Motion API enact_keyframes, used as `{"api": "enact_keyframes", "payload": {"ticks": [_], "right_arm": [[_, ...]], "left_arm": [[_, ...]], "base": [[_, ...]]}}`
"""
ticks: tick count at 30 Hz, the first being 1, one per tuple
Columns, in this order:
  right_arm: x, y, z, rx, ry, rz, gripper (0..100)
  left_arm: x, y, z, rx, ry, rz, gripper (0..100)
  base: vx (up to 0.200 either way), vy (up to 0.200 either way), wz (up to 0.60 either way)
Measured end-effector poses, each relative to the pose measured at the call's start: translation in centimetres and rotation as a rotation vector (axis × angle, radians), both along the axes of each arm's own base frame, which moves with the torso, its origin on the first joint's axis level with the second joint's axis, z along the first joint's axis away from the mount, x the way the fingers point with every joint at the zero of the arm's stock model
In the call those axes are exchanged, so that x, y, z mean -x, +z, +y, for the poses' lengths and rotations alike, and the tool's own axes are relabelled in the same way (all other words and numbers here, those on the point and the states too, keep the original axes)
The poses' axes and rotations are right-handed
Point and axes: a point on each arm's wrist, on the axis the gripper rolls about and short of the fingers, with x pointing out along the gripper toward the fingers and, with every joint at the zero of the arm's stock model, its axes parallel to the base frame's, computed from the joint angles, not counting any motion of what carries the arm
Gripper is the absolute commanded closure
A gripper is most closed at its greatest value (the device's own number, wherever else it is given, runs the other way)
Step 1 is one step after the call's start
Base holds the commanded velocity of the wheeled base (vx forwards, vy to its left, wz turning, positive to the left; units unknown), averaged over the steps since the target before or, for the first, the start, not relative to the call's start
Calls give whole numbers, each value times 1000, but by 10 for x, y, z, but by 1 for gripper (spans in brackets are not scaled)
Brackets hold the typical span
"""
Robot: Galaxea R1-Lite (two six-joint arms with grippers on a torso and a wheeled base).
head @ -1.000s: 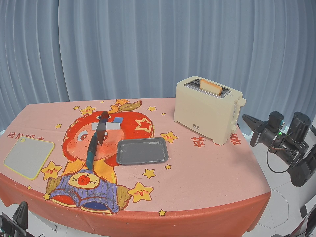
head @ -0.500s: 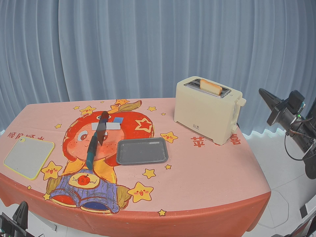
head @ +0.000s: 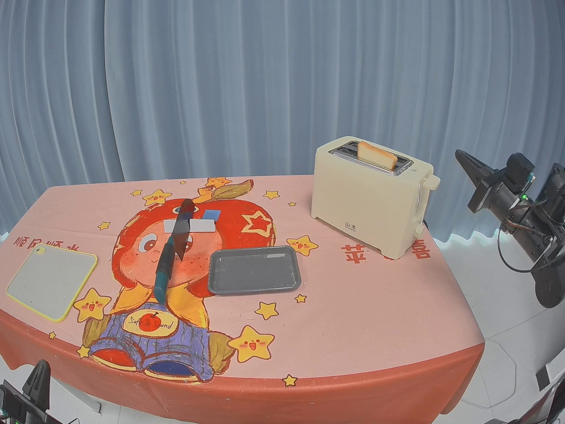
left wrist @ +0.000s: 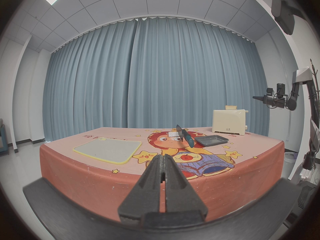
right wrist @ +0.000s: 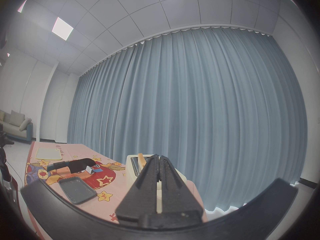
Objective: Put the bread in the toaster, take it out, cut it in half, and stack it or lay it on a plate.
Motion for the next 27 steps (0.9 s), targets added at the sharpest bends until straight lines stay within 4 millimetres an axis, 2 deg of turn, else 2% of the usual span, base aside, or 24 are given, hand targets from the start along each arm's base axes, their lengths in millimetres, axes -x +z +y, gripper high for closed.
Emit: {"api": "enact_keyframes", "payload": {"ticks": [13, 21, 27], "right_arm": [[-27, -17, 5, -5, -3, 1, 100], [-45, -40, 6, -7, -16, 0, 100], [-51, -55, 3, 0, -28, 41, 100]], "left_arm": [[0, 0, 0, 0, 0, 0, 100], [0, 0, 0, 0, 0, 0, 100], [0, 0, 0, 0, 0, 0, 100]], "base": [[0, 0, 0], [0, 0, 0], [0, 0, 0]]}}
